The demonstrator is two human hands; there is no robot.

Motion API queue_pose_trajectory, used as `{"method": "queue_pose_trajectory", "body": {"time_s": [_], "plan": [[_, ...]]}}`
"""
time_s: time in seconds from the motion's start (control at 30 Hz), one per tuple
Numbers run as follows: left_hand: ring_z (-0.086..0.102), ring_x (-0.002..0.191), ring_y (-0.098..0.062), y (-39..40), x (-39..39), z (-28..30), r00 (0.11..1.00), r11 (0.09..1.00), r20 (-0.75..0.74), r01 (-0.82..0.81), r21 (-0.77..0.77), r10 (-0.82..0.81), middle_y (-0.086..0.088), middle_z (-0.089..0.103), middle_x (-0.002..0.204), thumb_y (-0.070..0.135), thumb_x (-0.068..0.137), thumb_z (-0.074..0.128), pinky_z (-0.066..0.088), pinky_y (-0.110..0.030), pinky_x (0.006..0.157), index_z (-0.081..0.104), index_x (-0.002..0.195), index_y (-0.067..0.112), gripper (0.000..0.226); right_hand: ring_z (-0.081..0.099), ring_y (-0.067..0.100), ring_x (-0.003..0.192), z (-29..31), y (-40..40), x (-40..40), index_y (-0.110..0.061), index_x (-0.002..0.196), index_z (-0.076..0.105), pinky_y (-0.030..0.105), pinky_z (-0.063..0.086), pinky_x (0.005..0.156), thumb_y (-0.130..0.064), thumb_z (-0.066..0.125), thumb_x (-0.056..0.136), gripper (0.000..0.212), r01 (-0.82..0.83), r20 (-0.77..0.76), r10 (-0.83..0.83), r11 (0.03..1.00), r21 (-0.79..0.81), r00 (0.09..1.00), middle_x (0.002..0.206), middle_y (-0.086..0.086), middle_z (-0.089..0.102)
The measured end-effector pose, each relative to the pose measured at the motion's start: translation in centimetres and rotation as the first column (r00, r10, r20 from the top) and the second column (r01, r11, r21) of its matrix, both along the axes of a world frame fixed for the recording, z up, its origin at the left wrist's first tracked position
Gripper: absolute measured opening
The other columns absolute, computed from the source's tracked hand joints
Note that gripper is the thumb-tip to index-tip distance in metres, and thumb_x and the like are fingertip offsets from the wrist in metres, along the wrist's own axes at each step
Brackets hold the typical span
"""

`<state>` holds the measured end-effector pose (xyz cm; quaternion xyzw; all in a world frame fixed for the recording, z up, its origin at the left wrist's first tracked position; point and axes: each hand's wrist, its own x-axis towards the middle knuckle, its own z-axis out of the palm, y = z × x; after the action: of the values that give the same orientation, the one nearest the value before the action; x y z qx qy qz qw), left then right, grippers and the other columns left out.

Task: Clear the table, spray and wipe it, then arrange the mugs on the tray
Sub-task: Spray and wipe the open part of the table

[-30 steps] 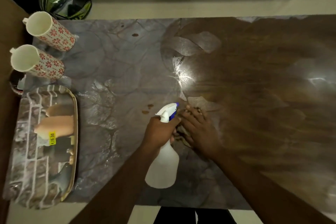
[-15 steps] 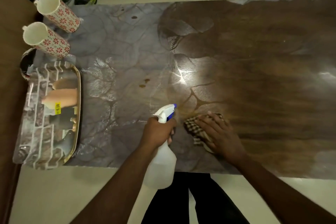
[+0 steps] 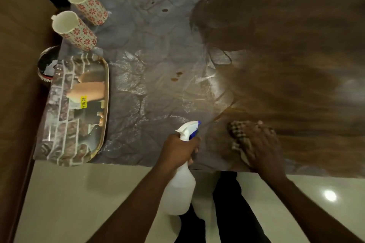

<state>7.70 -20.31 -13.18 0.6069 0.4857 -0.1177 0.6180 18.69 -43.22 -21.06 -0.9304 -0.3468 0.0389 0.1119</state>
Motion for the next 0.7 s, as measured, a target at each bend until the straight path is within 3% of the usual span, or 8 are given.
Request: {"method": "queue_pose_trajectory", "body": {"time_s": [0.1, 0.23, 0.37, 0.43, 0.53, 0.57, 0.63, 0.7], "plan": [[0.051, 0.035, -0.014, 1.5, -1.1, -0.5, 0.999, 0.999, -0.031, -0.007, 0.048, 0.008, -0.003, 0.063, 0.055, 0.021, 0.082, 0.068, 0.044, -0.025, 0.045, 0.07, 0.092, 0.016, 0.012, 0.042, 0.033, 0.132, 0.7, 5.6, 0.5, -0.011, 0.133, 0.052, 0.052, 0.031, 0.108, -0.034, 0.046, 0.092, 0.047, 0.315, 0.011, -0.315, 0.949, 0.033, 0.949, 0.137, 0.011, 0.054], [0.052, 0.035, -0.014, 3.2, -2.2, -1.0, 0.999, 0.996, -0.028, -0.04, 0.08, 0.042, -0.004, 0.068, 0.059, 0.027, 0.08, 0.071, 0.042, -0.022, 0.041, 0.069, 0.092, 0.011, 0.02, 0.04, 0.03, 0.134, 0.4, 12.4, -6.2, -0.018, 0.137, 0.047, 0.05, 0.028, 0.113, -0.036, 0.062, 0.085, 0.057, -0.096, -0.027, 0.096, 0.995, 0.013, 0.995, 0.141, 0.005, 0.05], [0.05, 0.033, -0.017, 5.1, -3.4, -0.8, 0.997, 0.991, -0.007, -0.079, 0.104, 0.08, -0.002, 0.06, 0.048, 0.021, 0.08, 0.067, 0.042, -0.024, 0.041, 0.065, 0.07, 0.006, 0.018, 0.043, 0.028, 0.133, 0.1, 7.2, -6.9, -0.024, 0.138, 0.04, 0.048, 0.029, 0.109, -0.039, 0.061, 0.082, 0.062, -0.31, 0.01, 0.31, 0.951, 0.01, 0.951, 0.14, 0.001, 0.051], [0.05, 0.033, -0.014, 6.0, -3.9, -0.7, 0.997, 0.993, -0.005, -0.078, 0.089, 0.079, -0.002, 0.062, 0.049, 0.024, 0.082, 0.07, 0.042, -0.022, 0.04, 0.065, 0.072, 0.01, 0.018, 0.045, 0.033, 0.13, 0.1, 5.7, -3.8, -0.018, 0.135, 0.043, 0.05, 0.032, 0.106, -0.036, 0.069, 0.076, 0.067, -0.144, 0.013, 0.144, 0.99, -0.004, 0.989, 0.135, 0.009, 0.056], [0.051, 0.034, -0.01, 6.8, -4.3, -0.7, 0.996, 0.995, 0.005, -0.091, 0.032, 0.091, -0.003, 0.066, 0.057, 0.03, 0.083, 0.072, 0.041, -0.02, 0.039, 0.069, 0.089, 0.016, 0.016, 0.037, 0.032, 0.135, 0.9, 10.7, -0.7, -0.013, 0.136, 0.047, 0.051, 0.028, 0.11, -0.034, 0.049, 0.089, 0.052, 0.277, -0.045, -0.275, 0.96, 0.034, 0.96, 0.139, 0.011, 0.051], [0.051, 0.035, -0.011, 7.0, -4.5, -0.8, 0.995, 0.995, -0.001, -0.095, 0.044, 0.095, -0.003, 0.065, 0.056, 0.03, 0.083, 0.072, 0.041, -0.021, 0.04, 0.069, 0.088, 0.012, 0.019, 0.035, 0.031, 0.136, 1.0, 13.4, -1.3, -0.014, 0.137, 0.046, 0.05, 0.026, 0.112, -0.034, 0.047, 0.092, 0.05, 0.292, -0.045, -0.291, 0.956, 0.032, 0.956, 0.141, 0.01, 0.049], [0.052, 0.035, -0.014, 7.5, -4.8, -0.9, 0.992, 0.988, -0.022, -0.118, 0.096, 0.12, -0.003, 0.063, 0.053, 0.03, 0.083, 0.071, 0.043, -0.023, 0.042, 0.068, 0.085, 0.005, 0.025, 0.037, 0.032, 0.136, 0.7, 17.5, -5.0, -0.015, 0.135, 0.049, 0.05, 0.028, 0.112, -0.032, 0.059, 0.087, 0.051, 0.08, -0.038, -0.078, 0.995, 0.051, 0.996, 0.142, 0.01, 0.048], [0.055, 0.042, -0.016, 8.1, -5.0, -0.8, 0.989, 0.98, -0.018, -0.143, 0.138, 0.147, -0.006, 0.066, 0.061, 0.032, 0.083, 0.072, 0.046, -0.024, 0.048, 0.069, 0.09, 0.004, 0.029, 0.037, 0.03, 0.136, -0.1, 17.9, -10.0, -0.019, 0.134, 0.049, 0.052, 0.032, 0.11, -0.034, 0.063, 0.082, 0.056, -0.271, -0.012, 0.272, 0.962, 0.024, 0.962, 0.142, 0.005, 0.049]]}}
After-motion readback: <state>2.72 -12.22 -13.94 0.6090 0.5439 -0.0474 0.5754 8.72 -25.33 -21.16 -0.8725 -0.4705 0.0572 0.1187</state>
